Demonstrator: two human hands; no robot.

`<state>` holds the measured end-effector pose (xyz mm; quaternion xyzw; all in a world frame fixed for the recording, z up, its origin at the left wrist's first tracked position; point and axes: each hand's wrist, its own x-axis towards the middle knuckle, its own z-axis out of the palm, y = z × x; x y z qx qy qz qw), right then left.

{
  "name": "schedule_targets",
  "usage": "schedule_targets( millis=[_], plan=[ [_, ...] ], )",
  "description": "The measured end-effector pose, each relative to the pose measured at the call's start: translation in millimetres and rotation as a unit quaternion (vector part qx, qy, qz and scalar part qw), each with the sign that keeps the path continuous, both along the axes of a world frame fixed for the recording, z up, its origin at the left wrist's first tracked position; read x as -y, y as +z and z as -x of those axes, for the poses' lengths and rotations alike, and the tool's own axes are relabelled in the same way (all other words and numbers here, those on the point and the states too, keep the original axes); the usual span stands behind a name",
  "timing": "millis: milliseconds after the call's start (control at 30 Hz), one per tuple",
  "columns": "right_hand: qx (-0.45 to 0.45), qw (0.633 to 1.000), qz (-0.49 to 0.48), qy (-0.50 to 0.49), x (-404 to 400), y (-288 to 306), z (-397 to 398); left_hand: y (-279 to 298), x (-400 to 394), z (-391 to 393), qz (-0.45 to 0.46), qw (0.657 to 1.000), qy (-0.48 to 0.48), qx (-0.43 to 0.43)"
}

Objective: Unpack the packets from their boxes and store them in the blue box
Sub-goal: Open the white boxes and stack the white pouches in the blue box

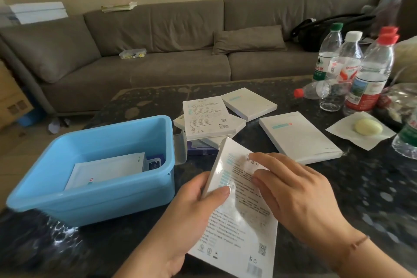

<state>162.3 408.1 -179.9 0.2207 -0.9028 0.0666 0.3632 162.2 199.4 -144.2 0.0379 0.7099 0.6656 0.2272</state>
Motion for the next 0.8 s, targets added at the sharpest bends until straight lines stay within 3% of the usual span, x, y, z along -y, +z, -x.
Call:
schedule_targets(
  millis=[300, 467, 567, 700, 800],
  plan=[
    [0.082, 0.996, 0.035, -0.004, 4.7, 1.4, 2.6, 0.8, 6.1, 2.2, 0.008, 0.999, -0.018, 0.027],
    [0.182, 0.957, 0.226, 0.007, -9.8, 15.8, 4.5, -1.7, 17.7, 6.3, 0.028, 0.998, -0.054, 0.032],
    [0.273, 0.893, 0.358, 0.013, -19.0, 26.4, 4.3, -2.9, 26.2, 9.3, 0.025, 0.995, -0.087, 0.039],
    [0.394, 0.791, 0.467, 0.027, -28.2, 34.0, 4.5, -3.7, 39.5, 14.0, -0.014, 0.987, -0.142, 0.068],
    [0.44, 0.694, 0.563, 0.086, -32.7, 36.6, 3.9, -2.7, 49.8, 15.7, -0.072, 0.976, -0.181, 0.098]
  ],
)
